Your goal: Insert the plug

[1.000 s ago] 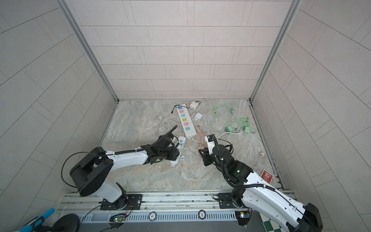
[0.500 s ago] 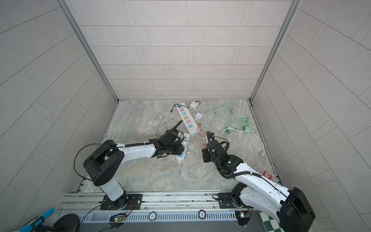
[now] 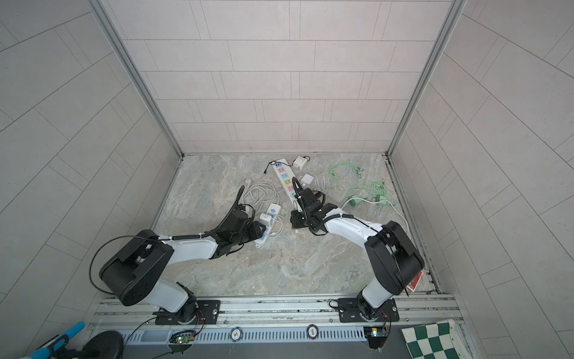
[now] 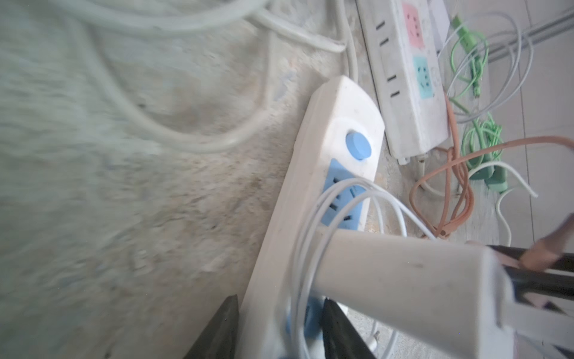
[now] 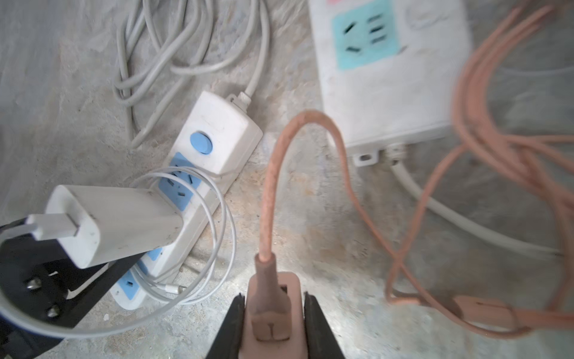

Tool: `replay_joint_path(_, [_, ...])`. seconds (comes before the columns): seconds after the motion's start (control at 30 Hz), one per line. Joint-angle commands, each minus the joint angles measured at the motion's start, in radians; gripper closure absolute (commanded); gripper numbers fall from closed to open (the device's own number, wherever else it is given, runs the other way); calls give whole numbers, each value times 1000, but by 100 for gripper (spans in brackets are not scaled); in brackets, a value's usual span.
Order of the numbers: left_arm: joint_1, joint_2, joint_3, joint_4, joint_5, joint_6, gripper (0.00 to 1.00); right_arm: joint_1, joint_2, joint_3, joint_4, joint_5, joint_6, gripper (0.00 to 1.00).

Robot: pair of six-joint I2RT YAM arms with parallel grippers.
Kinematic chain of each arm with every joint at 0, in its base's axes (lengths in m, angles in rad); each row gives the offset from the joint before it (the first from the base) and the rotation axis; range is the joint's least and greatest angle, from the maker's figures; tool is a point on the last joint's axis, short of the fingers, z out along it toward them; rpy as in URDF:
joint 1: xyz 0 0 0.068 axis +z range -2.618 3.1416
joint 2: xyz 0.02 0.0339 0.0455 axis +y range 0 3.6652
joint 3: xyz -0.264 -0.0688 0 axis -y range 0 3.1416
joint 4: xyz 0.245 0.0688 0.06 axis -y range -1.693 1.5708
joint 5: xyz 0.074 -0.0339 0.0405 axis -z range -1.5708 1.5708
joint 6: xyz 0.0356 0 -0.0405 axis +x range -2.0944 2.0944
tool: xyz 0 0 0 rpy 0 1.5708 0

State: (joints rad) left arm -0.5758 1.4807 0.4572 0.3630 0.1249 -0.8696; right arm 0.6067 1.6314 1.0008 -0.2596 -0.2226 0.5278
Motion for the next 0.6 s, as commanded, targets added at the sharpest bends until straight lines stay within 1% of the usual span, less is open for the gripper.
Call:
replay_joint_path(0.0, [30, -53, -73, -67, -89, -50, 54, 46, 51, 72, -56, -33, -15, 100])
replay_joint_path(0.07, [44, -115, -114, -94, -113, -61, 54, 78, 87, 121, -71, -36, -17, 100])
replay_joint_path(0.13, [51, -197, -181, -94, -167, -107, 54, 106, 137, 189, -109, -52, -27, 100])
replay_joint_path(0.2, [52, -296, -243, -95, -221, -130, 54, 136, 185, 238, -127, -55, -32, 100])
replay_joint_path(0.23, [51, -349, -259, -114, -238, -131, 54, 147, 208, 264, -130, -76, -35, 100])
replay_joint_path(0.3, [52, -461, -263, -209, -258, -139, 54, 159, 246, 298, -119, -117, -27, 100])
replay_joint_path(0.37, [52, -556, -259, -277, -274, -120, 52, 164, 273, 318, -92, -154, -9, 100])
replay_joint_path(0.43, [51, -627, -254, -337, -306, -98, 49, 166, 288, 329, -75, -162, 4, 100])
replay_joint_path(0.5, [54, -678, -240, -395, -328, -72, 47, 166, 308, 353, -69, -183, 10, 100])
replay_joint_path(0.57, [55, -697, -230, -420, -327, -54, 46, 166, 340, 391, -78, -199, 11, 100])
